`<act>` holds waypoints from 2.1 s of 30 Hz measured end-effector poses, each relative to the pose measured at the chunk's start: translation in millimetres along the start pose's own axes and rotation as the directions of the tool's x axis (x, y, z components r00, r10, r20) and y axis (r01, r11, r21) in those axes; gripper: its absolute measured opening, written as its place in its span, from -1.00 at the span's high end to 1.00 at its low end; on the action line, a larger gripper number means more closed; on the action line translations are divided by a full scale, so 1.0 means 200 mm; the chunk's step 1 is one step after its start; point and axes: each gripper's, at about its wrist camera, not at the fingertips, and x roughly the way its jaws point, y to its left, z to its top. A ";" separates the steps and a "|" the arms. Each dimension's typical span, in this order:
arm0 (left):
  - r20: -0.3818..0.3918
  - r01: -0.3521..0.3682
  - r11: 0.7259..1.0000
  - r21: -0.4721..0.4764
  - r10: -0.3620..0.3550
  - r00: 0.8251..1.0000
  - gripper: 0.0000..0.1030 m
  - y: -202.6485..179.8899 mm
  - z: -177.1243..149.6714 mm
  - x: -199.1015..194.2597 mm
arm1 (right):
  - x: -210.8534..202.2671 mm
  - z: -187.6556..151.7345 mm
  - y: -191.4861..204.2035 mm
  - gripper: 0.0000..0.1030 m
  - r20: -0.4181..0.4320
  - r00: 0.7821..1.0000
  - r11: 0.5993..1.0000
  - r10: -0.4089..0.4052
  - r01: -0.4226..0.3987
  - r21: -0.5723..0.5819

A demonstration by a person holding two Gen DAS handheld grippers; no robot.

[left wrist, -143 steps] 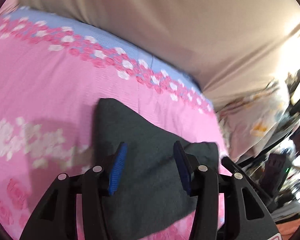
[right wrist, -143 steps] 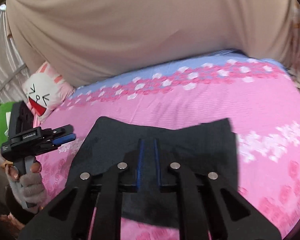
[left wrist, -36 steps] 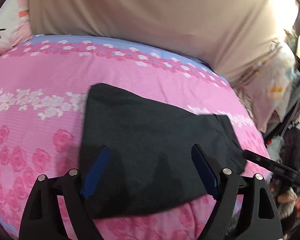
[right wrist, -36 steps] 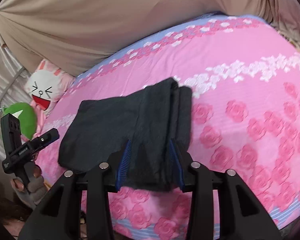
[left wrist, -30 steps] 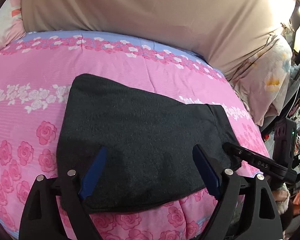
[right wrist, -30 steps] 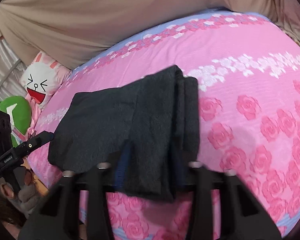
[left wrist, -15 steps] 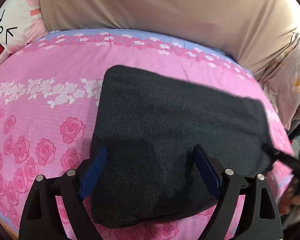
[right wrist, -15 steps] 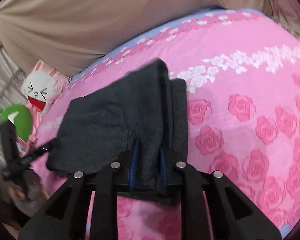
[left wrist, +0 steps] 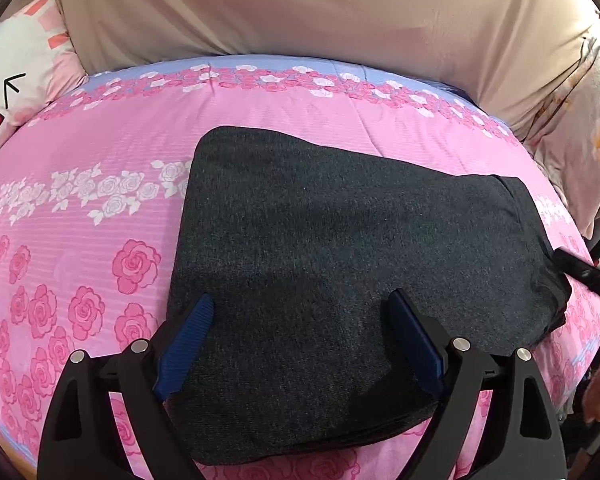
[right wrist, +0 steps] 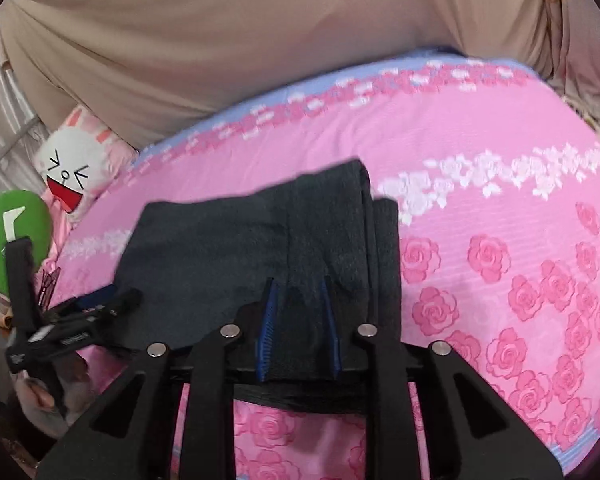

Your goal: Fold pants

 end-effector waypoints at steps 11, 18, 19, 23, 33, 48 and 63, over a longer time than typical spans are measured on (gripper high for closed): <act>-0.010 -0.012 1.000 0.012 0.012 1.000 -0.69 0.00 0.00 0.01 | 0.08 -0.10 -0.03 0.40 -0.043 0.999 1.000 -0.013 0.014 0.024; -0.017 -0.012 1.000 0.012 0.012 1.000 -0.69 0.00 0.01 0.01 | 0.04 -0.09 -0.05 0.35 -0.015 1.000 0.999 0.000 0.001 0.051; -0.016 -0.005 1.000 0.005 0.005 1.000 -0.69 0.01 0.01 -0.01 | 0.03 -0.09 -0.05 0.21 -0.010 1.000 0.998 -0.011 0.012 0.054; 0.005 0.081 0.997 0.012 -0.081 0.997 -0.69 0.03 -0.02 -0.14 | -0.02 -0.12 -0.10 -0.02 -0.035 0.999 0.998 0.000 0.002 0.066; -0.042 0.276 0.902 0.333 -0.279 0.959 -0.69 -0.48 -0.07 -0.19 | 0.04 -0.08 -0.11 0.68 -0.072 0.991 0.990 0.112 -0.104 0.099; -0.081 0.343 0.897 0.279 -0.334 0.939 0.65 -0.69 0.11 0.05 | -0.01 0.00 -0.17 0.34 -0.012 0.968 0.956 0.251 -0.246 0.160; 0.178 0.292 0.951 0.101 -0.306 0.935 0.75 -0.15 0.30 -0.56 | 0.01 -0.10 -0.16 0.80 -0.005 1.000 0.999 0.001 -0.001 0.042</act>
